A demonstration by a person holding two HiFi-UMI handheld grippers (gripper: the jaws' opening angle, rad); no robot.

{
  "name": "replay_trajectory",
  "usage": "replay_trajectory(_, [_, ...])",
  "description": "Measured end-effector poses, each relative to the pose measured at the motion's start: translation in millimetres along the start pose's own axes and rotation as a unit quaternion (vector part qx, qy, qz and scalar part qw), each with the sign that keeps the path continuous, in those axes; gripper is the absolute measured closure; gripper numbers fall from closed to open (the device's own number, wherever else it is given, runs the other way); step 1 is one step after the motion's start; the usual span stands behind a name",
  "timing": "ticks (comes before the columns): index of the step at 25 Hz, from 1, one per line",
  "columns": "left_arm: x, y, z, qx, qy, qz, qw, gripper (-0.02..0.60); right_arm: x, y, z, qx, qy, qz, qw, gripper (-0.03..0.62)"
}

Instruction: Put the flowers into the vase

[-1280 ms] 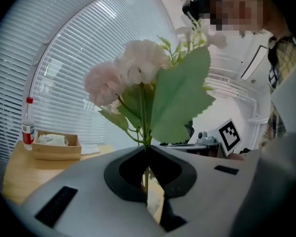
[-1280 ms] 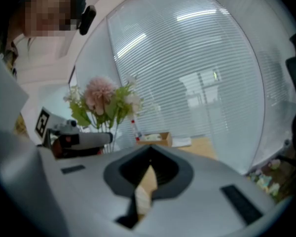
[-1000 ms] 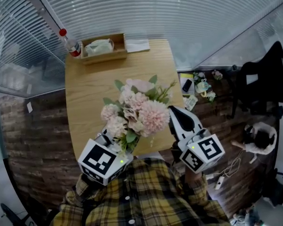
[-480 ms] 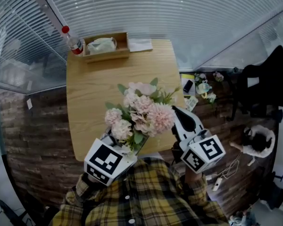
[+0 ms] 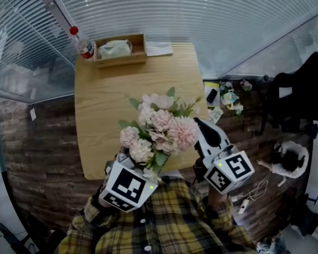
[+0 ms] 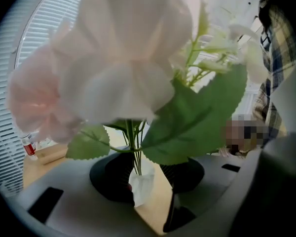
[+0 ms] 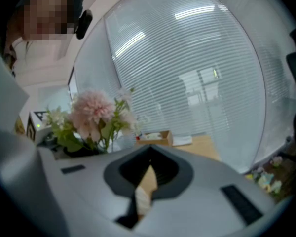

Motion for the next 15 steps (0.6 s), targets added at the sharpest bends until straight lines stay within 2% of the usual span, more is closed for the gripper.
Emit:
replay_trajectory(7, [19.8, -6.6, -0.6, -0.033, -0.033, 0.042, 0.9980, 0.437, 0.4, -0.4, 1.4, -0.003, -0.001, 0.001, 1.000, 0.580])
replay_trajectory(15, [24.5, -6.7, 1.9, -0.042, -0.035, 0.044, 0.9975, 0.437, 3.1, -2.5, 3.2, -0.005, -0.001, 0.004, 1.000, 0.580])
Point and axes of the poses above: the fingertips, and each gripper's own axes: y backward along the fingers, z to its left, x out of its underside, the point moved 1 cm from there along y, backward along the fingers, and after that the axes turned 12 degrees about z, right-handed, at the moved point
